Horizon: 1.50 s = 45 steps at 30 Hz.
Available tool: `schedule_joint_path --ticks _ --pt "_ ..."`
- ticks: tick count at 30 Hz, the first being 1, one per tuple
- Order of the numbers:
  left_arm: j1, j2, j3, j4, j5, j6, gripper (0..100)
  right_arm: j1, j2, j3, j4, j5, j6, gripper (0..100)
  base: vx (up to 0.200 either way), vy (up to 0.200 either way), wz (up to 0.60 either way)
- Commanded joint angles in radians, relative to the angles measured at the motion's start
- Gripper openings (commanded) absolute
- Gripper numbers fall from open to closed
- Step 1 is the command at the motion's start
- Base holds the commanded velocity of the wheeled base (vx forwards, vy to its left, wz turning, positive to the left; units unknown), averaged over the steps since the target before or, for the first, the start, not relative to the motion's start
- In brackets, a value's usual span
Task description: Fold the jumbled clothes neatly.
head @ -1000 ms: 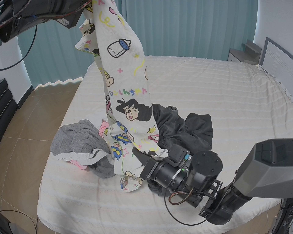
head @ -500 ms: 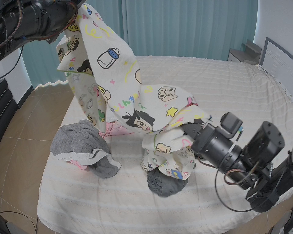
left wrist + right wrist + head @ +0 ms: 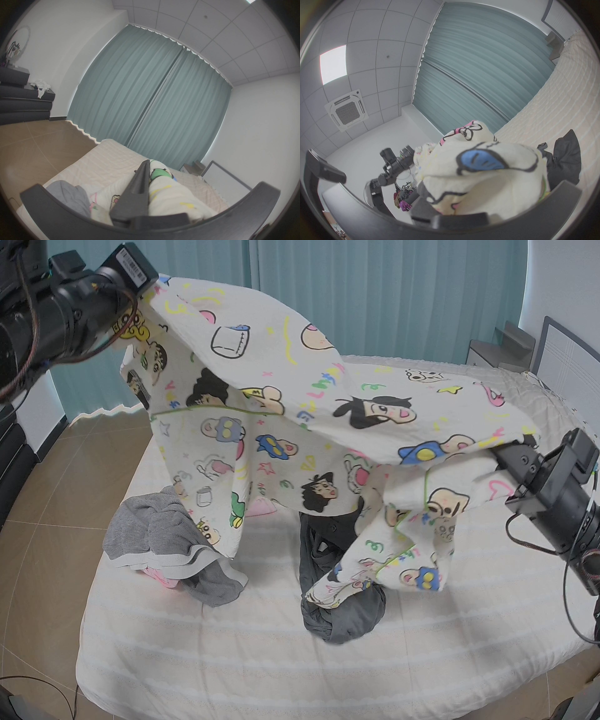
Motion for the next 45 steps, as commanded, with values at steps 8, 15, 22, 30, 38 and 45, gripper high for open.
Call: schedule_joint_path --ticks 8,15,22,30,38,45 --pt "0.002 -0.188 0.415 -0.013 -0.03 -0.001 0 -0.121 -0.133 -0.077 0.265 0.051 0.218 0 0.0 0.0 0.0" --pt "-0.001 -0.294 0.555 -0.012 -0.037 -0.002 0 -0.144 -0.137 -0.086 0.395 0.067 0.261 0 -0.114 0.0 0.0" --pt "-0.013 -0.36 0.633 -0.012 -0.039 -0.002 0 -0.135 -0.131 -0.079 0.44 0.071 0.261 0 -0.2 0.0 0.0" --pt "-0.013 -0.394 0.696 -0.016 -0.059 -0.007 0 -0.134 -0.13 -0.05 0.463 0.094 0.261 0 -0.1 0.0 0.0" --pt "-0.018 -0.375 0.703 -0.092 -0.08 -0.07 0 -0.134 -0.134 -0.047 0.461 0.095 0.261 0 0.0 0.0 0.0" --pt "-0.041 -0.346 0.703 -0.095 -0.079 -0.068 0 -0.143 -0.14 -0.043 0.461 0.09 0.26 0 0.0 -0.2 0.0"
